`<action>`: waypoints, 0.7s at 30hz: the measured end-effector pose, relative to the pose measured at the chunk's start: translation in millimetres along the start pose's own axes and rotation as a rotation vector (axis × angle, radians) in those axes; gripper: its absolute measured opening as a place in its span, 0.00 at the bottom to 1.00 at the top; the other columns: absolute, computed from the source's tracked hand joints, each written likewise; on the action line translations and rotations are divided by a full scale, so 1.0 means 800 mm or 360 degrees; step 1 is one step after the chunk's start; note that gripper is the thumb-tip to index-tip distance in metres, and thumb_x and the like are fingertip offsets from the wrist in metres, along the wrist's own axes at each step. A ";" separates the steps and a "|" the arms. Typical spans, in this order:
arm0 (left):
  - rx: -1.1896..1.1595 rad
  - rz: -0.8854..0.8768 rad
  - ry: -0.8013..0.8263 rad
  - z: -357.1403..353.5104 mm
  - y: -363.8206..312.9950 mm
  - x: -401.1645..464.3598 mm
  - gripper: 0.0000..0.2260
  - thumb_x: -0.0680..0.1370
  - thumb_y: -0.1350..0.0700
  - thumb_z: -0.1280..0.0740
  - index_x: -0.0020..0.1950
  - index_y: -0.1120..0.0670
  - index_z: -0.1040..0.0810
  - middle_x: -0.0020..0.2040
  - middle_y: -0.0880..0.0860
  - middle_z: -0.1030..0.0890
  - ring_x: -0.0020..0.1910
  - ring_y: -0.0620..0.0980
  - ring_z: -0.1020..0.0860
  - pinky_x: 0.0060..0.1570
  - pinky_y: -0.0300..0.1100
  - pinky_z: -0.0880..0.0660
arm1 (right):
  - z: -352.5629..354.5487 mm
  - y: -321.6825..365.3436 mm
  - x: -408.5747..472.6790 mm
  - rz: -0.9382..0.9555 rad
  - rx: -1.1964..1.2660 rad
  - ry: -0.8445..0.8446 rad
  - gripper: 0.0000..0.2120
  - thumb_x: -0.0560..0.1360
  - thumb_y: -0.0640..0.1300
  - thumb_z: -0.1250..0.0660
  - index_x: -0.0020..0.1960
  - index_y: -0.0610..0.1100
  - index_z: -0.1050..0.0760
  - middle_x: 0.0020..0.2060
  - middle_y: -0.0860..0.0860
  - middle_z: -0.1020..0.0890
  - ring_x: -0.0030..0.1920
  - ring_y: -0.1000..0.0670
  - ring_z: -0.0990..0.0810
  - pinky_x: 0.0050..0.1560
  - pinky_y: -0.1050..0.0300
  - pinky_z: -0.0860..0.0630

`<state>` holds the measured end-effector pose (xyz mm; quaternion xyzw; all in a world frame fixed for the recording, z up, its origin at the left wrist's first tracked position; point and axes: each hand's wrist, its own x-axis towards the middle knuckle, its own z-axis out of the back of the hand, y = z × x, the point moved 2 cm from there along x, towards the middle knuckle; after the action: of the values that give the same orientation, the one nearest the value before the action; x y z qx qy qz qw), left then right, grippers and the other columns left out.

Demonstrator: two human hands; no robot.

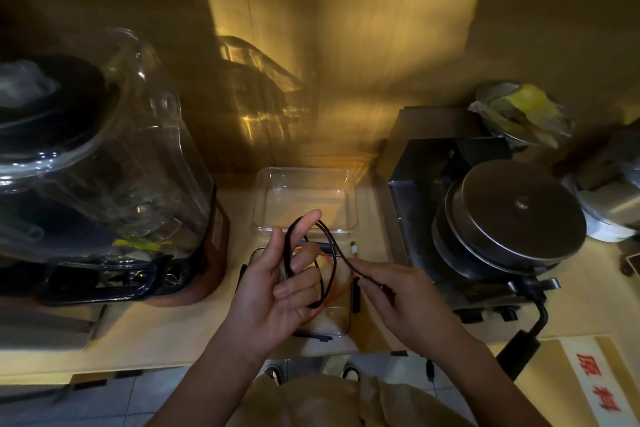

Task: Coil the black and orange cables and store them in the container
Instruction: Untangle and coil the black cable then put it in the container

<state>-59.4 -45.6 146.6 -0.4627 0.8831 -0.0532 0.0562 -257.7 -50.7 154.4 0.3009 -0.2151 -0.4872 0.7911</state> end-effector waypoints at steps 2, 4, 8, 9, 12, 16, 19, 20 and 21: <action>0.0015 -0.0048 -0.0060 0.000 -0.002 0.001 0.23 0.84 0.47 0.45 0.76 0.55 0.38 0.40 0.53 0.27 0.28 0.43 0.37 0.26 0.35 0.34 | -0.002 -0.002 0.000 -0.0024 -0.0019 0.0028 0.20 0.81 0.47 0.38 0.70 0.64 0.31 0.50 0.57 0.16 0.47 0.59 0.19 0.47 0.57 0.21; 0.0061 -0.0138 -0.0160 0.000 -0.004 0.002 0.23 0.82 0.48 0.40 0.76 0.54 0.36 0.40 0.52 0.27 0.27 0.43 0.35 0.24 0.35 0.34 | -0.004 -0.004 -0.001 -0.0048 -0.0032 0.0043 0.19 0.81 0.47 0.38 0.70 0.60 0.29 0.51 0.57 0.16 0.48 0.60 0.20 0.48 0.60 0.22; 0.0322 -0.0321 -0.0427 -0.004 -0.007 0.004 0.22 0.82 0.48 0.44 0.75 0.52 0.32 0.42 0.51 0.22 0.25 0.42 0.33 0.22 0.33 0.34 | -0.012 -0.006 -0.006 -0.0097 -0.0038 0.0104 0.18 0.80 0.49 0.39 0.68 0.58 0.26 0.52 0.56 0.16 0.48 0.60 0.19 0.49 0.60 0.22; 0.0384 -0.0350 -0.0487 -0.006 -0.007 0.006 0.22 0.82 0.48 0.45 0.74 0.52 0.31 0.42 0.51 0.21 0.25 0.43 0.34 0.22 0.33 0.35 | -0.013 -0.005 -0.006 -0.0096 -0.0054 0.0129 0.18 0.80 0.51 0.39 0.68 0.58 0.26 0.51 0.56 0.16 0.48 0.59 0.19 0.48 0.58 0.22; 0.0586 -0.0418 -0.0592 -0.014 -0.006 0.008 0.20 0.81 0.51 0.43 0.74 0.51 0.31 0.43 0.51 0.21 0.27 0.44 0.33 0.25 0.35 0.34 | -0.017 -0.001 -0.003 -0.0065 -0.0125 0.0231 0.19 0.80 0.55 0.43 0.70 0.61 0.29 0.50 0.56 0.16 0.48 0.57 0.19 0.47 0.55 0.22; 0.0842 -0.0489 -0.0702 -0.016 -0.001 0.014 0.23 0.78 0.52 0.39 0.74 0.49 0.33 0.47 0.54 0.19 0.32 0.48 0.26 0.30 0.40 0.26 | -0.026 0.011 -0.002 0.0006 -0.0114 0.0291 0.19 0.81 0.54 0.42 0.71 0.61 0.31 0.52 0.55 0.17 0.50 0.53 0.19 0.47 0.52 0.22; 0.0940 -0.0512 -0.0753 -0.017 0.007 0.018 0.24 0.77 0.53 0.37 0.74 0.48 0.33 0.51 0.56 0.18 0.43 0.52 0.18 0.39 0.46 0.19 | -0.025 0.017 -0.003 0.0049 -0.0141 0.0292 0.18 0.81 0.55 0.44 0.69 0.61 0.31 0.51 0.54 0.17 0.49 0.52 0.20 0.45 0.52 0.22; 0.0941 -0.0515 -0.0759 -0.019 0.008 0.018 0.24 0.77 0.54 0.37 0.73 0.48 0.33 0.54 0.57 0.18 0.48 0.54 0.17 0.44 0.50 0.18 | -0.023 0.018 -0.003 0.0061 -0.0148 0.0300 0.17 0.80 0.54 0.43 0.69 0.61 0.31 0.49 0.54 0.17 0.47 0.51 0.20 0.44 0.52 0.23; 0.0945 -0.0512 -0.0766 -0.019 0.009 0.019 0.24 0.77 0.54 0.37 0.73 0.47 0.33 0.56 0.58 0.18 0.53 0.56 0.17 0.49 0.53 0.18 | -0.022 0.019 -0.003 0.0075 -0.0157 0.0308 0.17 0.80 0.54 0.43 0.68 0.61 0.32 0.47 0.54 0.17 0.46 0.51 0.20 0.42 0.52 0.23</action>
<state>-75.8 -53.4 159.6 -0.5579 0.7074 -0.2041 0.3830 -238.0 -38.3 151.8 0.3023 -0.1203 -0.4471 0.8332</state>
